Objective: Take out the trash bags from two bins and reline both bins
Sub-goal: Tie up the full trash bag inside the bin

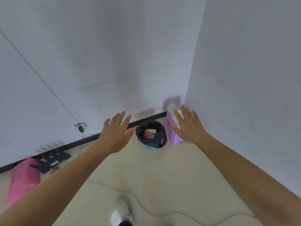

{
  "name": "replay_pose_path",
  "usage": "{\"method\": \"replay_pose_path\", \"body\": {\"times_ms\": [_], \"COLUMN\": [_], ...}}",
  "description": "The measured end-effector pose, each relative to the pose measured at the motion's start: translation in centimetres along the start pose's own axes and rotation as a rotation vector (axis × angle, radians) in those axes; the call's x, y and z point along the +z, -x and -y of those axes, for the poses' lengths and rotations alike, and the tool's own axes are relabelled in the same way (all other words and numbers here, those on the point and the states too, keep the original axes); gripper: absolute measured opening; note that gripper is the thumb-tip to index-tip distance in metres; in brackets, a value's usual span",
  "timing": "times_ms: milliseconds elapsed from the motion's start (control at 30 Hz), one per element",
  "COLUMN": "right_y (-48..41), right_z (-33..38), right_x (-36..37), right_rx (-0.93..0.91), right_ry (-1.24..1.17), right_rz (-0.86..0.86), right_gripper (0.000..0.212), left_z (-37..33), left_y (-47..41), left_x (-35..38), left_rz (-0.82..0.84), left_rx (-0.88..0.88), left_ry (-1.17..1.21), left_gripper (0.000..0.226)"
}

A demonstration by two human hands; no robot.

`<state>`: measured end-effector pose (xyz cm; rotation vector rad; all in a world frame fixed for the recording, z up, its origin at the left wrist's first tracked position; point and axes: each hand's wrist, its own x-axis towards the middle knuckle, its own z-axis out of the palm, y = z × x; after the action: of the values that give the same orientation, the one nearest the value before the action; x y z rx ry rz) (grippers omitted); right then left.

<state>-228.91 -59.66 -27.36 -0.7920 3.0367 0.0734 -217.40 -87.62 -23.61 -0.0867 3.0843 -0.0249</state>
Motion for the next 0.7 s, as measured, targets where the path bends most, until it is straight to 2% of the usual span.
{"method": "replay_pose_path", "body": {"times_ms": [167, 400, 567, 700], "right_y": [-8.4, -20.5, -26.5, -31.2], "right_z": [0.8, 1.7, 2.1, 1.1], "right_x": [2.9, 7.9, 13.5, 24.1], "right_rx": [0.05, 0.288, 0.279, 0.296], "right_ry": [0.017, -0.016, -0.09, -0.258], "right_rz": [0.053, 0.185, 0.272, 0.272], "right_gripper": [0.072, 0.067, 0.061, 0.055], "left_z": [4.8, 11.1, 12.7, 11.8], "left_y": [-10.1, -25.7, -33.5, -38.2], "left_x": [3.3, 5.9, 11.7, 23.0], "left_rz": [0.068, 0.176, 0.294, 0.323], "left_rx": [0.069, 0.261, 0.159, 0.034], "left_ry": [-0.002, 0.001, 0.185, 0.355], "left_gripper": [0.065, 0.061, 0.055, 0.051]}}
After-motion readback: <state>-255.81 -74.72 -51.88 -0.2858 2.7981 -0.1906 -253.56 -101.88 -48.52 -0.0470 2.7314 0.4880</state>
